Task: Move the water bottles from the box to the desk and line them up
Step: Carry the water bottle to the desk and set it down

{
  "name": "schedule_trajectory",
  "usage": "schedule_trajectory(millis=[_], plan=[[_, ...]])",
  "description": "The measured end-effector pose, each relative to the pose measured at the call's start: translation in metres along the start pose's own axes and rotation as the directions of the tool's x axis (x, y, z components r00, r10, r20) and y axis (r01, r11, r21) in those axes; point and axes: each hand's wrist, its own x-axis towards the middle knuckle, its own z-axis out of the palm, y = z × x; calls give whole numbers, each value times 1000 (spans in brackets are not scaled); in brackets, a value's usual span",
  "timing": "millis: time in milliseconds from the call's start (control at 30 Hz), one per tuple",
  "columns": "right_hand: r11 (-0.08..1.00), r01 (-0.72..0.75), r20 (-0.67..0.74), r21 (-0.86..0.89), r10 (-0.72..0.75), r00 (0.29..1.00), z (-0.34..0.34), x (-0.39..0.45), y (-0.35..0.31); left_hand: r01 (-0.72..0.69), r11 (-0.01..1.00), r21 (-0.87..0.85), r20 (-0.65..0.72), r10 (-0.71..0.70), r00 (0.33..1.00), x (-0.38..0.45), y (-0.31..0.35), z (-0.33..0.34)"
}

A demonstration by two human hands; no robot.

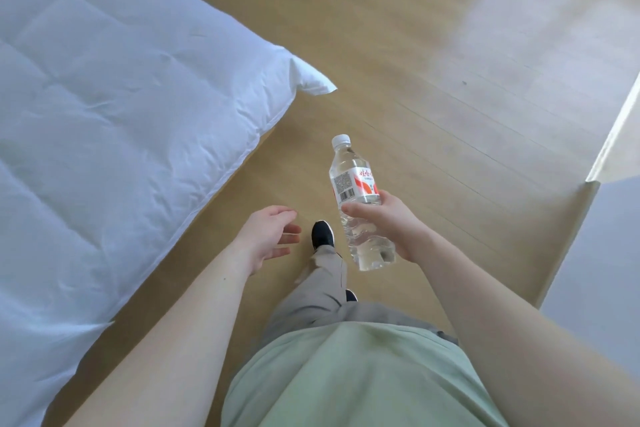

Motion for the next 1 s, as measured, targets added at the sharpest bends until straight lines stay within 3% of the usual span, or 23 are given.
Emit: schedule_trajectory(millis=[400,1000], plan=[[997,4,-113,83,6,994,-34,105,-110,-54,987,151,83,42,996,115,153,-5],[1000,2,-42,4,-2,999,-137,248,-268,-8,999,37,-2,9,1000,229,328,40]])
